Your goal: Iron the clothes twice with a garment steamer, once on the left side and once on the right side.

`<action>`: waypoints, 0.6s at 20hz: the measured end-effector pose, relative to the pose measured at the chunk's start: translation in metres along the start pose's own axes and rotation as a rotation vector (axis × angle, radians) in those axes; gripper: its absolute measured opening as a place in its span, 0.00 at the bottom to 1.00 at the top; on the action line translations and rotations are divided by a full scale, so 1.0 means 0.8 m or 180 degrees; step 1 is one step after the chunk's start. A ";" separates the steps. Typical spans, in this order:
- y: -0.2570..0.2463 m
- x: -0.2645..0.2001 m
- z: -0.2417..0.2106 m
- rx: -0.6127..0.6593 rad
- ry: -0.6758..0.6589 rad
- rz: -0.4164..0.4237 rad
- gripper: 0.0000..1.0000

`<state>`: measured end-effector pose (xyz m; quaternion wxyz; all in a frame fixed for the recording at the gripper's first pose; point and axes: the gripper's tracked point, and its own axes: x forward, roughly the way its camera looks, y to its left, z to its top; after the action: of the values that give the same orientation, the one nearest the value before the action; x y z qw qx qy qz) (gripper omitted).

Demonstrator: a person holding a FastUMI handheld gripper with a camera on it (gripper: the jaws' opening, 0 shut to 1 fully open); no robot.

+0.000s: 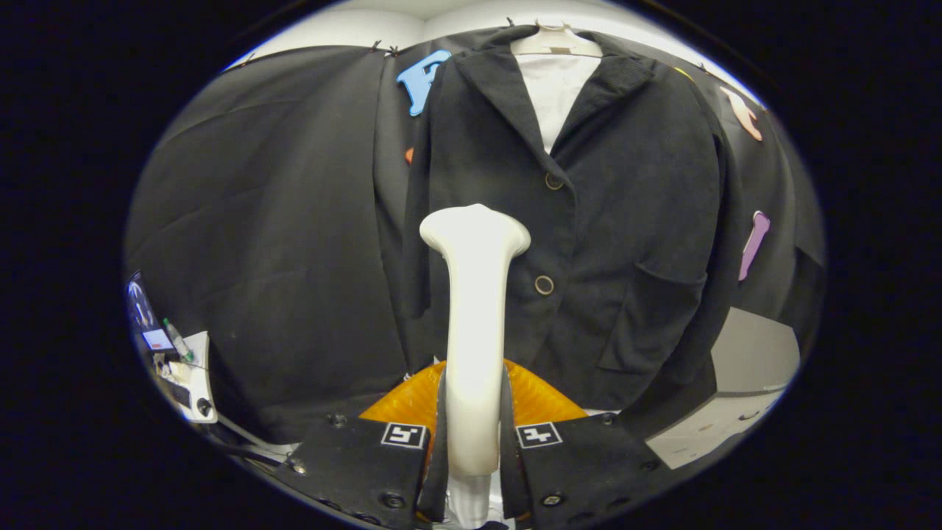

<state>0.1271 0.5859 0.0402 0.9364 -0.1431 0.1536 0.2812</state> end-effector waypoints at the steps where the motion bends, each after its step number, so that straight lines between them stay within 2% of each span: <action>1: 0.001 0.001 -0.006 0.0002 0.0026 0.0003 0.31; 12: 0.007 0.019 -0.062 0.0004 0.0261 0.0029 0.31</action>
<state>0.1257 0.5802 -0.0116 0.9281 -0.1533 0.1926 0.2794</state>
